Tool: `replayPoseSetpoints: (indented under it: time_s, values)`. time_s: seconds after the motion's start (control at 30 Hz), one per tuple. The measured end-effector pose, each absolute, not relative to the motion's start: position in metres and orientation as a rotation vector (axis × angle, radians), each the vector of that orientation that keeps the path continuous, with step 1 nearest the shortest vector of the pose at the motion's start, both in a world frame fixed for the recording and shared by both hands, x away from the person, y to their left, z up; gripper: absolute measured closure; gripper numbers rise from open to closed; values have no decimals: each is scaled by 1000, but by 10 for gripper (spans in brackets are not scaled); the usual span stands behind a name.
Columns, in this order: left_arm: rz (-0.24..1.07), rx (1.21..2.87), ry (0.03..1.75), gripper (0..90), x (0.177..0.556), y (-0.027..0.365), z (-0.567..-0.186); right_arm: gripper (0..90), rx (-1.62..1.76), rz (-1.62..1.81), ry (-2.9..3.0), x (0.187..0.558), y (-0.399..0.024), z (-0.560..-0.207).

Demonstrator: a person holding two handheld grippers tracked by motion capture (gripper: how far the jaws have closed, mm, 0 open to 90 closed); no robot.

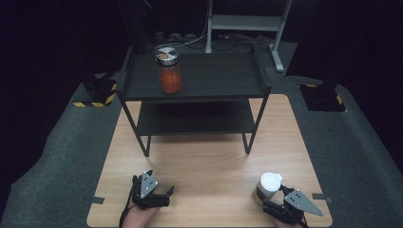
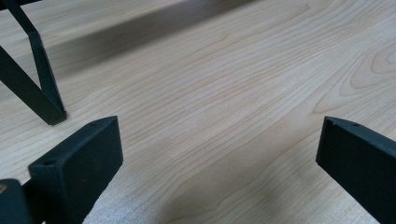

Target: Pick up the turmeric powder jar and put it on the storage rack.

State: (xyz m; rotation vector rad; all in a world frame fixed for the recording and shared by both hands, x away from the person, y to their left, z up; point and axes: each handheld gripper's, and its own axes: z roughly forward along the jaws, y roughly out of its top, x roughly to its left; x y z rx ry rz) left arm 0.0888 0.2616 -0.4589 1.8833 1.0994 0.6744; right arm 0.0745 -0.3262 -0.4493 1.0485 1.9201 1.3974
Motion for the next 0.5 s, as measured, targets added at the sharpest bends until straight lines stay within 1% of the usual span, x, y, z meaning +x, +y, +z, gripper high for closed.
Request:
replayPoseSetpoints:
  time_s: [0.43,0.5]
  values:
    - [666,1881,1115,8,89,261,-458,299,1038,1414,1860,70,-330,-442]
    - [662,1899,1081,27,90,263,-458,299,1022,1411,1851,68,-330,-439]
